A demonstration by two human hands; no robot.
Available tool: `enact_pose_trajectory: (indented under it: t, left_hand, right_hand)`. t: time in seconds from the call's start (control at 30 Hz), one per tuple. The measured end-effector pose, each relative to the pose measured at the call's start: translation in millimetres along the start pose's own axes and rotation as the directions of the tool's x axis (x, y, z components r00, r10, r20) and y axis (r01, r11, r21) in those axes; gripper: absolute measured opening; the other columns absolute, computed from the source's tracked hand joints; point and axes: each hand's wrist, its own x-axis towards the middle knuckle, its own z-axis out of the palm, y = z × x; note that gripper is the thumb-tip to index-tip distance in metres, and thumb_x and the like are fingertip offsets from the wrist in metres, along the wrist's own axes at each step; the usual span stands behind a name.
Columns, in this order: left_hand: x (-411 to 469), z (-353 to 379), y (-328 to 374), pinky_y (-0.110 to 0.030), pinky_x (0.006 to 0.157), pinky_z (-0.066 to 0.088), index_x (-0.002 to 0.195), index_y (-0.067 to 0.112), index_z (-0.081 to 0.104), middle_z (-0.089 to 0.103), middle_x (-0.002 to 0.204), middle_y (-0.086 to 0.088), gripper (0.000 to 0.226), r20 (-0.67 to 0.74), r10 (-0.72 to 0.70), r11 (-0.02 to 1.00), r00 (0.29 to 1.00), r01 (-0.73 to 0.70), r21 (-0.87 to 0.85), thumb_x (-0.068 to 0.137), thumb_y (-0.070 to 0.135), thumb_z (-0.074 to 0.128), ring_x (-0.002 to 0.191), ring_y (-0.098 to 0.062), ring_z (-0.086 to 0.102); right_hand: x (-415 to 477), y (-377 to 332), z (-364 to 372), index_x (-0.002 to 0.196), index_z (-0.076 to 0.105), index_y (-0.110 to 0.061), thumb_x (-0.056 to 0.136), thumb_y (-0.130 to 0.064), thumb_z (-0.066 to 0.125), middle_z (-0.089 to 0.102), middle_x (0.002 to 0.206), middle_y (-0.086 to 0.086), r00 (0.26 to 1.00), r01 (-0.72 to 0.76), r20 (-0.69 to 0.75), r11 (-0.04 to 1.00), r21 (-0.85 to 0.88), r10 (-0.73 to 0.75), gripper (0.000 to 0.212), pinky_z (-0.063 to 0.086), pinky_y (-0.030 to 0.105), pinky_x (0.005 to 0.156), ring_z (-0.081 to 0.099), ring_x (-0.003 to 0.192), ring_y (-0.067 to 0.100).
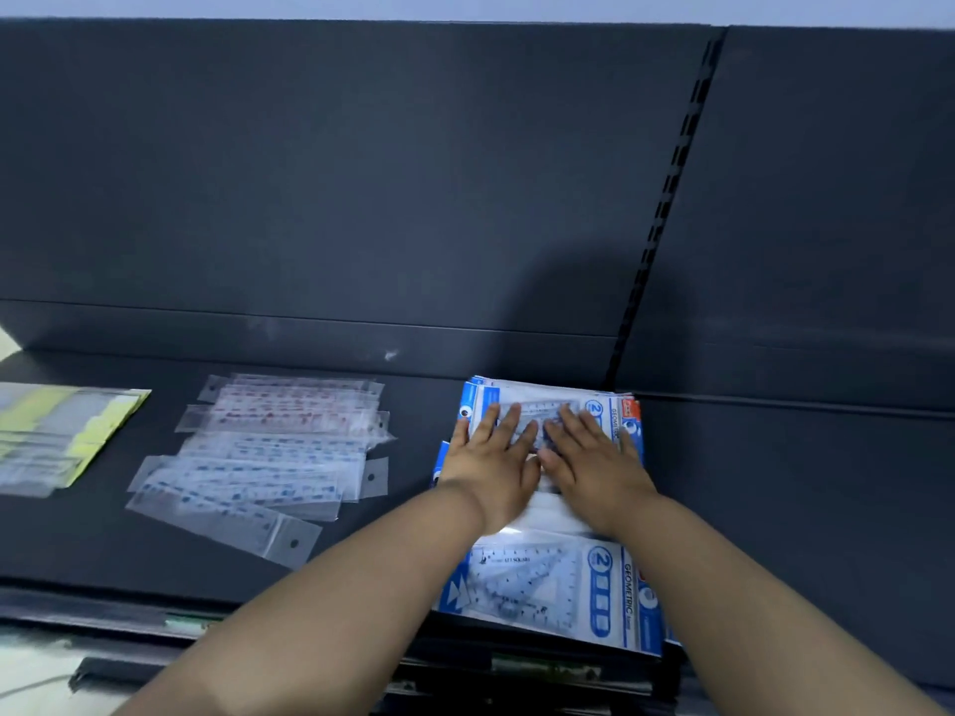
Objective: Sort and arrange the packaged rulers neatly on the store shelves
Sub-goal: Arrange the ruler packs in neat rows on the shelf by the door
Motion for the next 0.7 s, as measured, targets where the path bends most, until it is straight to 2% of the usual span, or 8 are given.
enact_pose_trajectory:
  t: [0.1, 0.2, 0.3, 0.4, 0.47, 0.7]
  left_hand:
    - [-9, -3, -7, -0.045, 0.117, -0.009, 0.152, 0.03, -0.003, -0.013, 0.159, 0.009, 0.054, -0.081, -0.013, 0.999, 0.997, 0.01, -0.043, 0.101, 0.041, 0.011, 0.145, -0.016, -0.017]
    - [-18, -3, -17, -0.045, 0.118, -0.009, 0.151, 0.03, -0.006, -0.015, 0.159, 0.006, 0.054, -0.107, -0.068, 0.991, 0.992, 0.054, -0.122, 0.101, 0.04, 0.013, 0.144, -0.018, -0.02]
    - [-27, 2, -18, -0.037, 0.119, -0.005, 0.151, 0.026, -0.008, -0.015, 0.159, 0.003, 0.055, -0.065, -0.027, 0.978, 0.997, 0.013, -0.209, 0.102, 0.038, 0.014, 0.144, -0.019, -0.02]
    - [-29, 5, -11, -0.034, 0.119, -0.004, 0.151, 0.024, -0.007, -0.015, 0.159, 0.001, 0.055, -0.06, 0.005, 0.97, 0.998, -0.019, -0.242, 0.102, 0.038, 0.015, 0.144, -0.02, -0.02]
    - [-29, 7, -6, -0.035, 0.119, -0.004, 0.151, 0.023, -0.007, -0.015, 0.159, 0.0, 0.056, -0.058, 0.003, 0.977, 0.998, -0.015, -0.211, 0.102, 0.038, 0.015, 0.144, -0.021, -0.021]
    - [-30, 5, -8, -0.038, 0.119, -0.008, 0.151, 0.028, -0.007, -0.013, 0.159, 0.003, 0.055, -0.074, -0.034, 0.996, 0.997, 0.028, -0.085, 0.101, 0.042, 0.011, 0.145, -0.018, -0.018]
  right_hand:
    - [-9, 0, -6, 0.151, 0.006, -0.03, 0.099, -0.05, 0.01, -0.007, 0.159, -0.011, 0.992, -0.032, -0.117, 0.999, 0.025, 0.035, 0.056, -0.009, 0.048, 0.117, -0.01, 0.146, 0.009]
    - [-25, 6, -10, 0.151, 0.007, -0.031, 0.097, -0.05, 0.005, -0.005, 0.159, -0.01, 0.964, -0.131, -0.214, 0.982, 0.137, 0.158, 0.057, -0.011, 0.047, 0.116, -0.009, 0.146, 0.009]
    - [-37, 17, -2, 0.151, 0.004, -0.032, 0.097, -0.05, 0.004, -0.007, 0.159, -0.01, 0.963, -0.193, -0.153, 0.963, 0.188, 0.223, 0.057, -0.01, 0.047, 0.117, -0.01, 0.146, 0.009]
    - [-40, 17, 13, 0.15, 0.002, -0.031, 0.099, -0.048, 0.01, -0.008, 0.159, -0.008, 0.982, -0.133, -0.08, 0.932, 0.338, 0.17, 0.055, -0.005, 0.042, 0.119, -0.01, 0.146, 0.011]
    - [-39, 13, 19, 0.15, 0.003, -0.031, 0.099, -0.047, 0.012, -0.006, 0.16, -0.007, 0.988, -0.089, -0.081, 0.911, 0.404, 0.133, 0.054, -0.004, 0.037, 0.119, -0.01, 0.146, 0.012]
    - [-40, 11, 10, 0.15, 0.003, -0.033, 0.097, -0.05, 0.006, -0.004, 0.159, -0.01, 0.974, -0.09, -0.182, 0.971, 0.222, 0.131, 0.056, -0.013, 0.042, 0.117, -0.012, 0.146, 0.01]
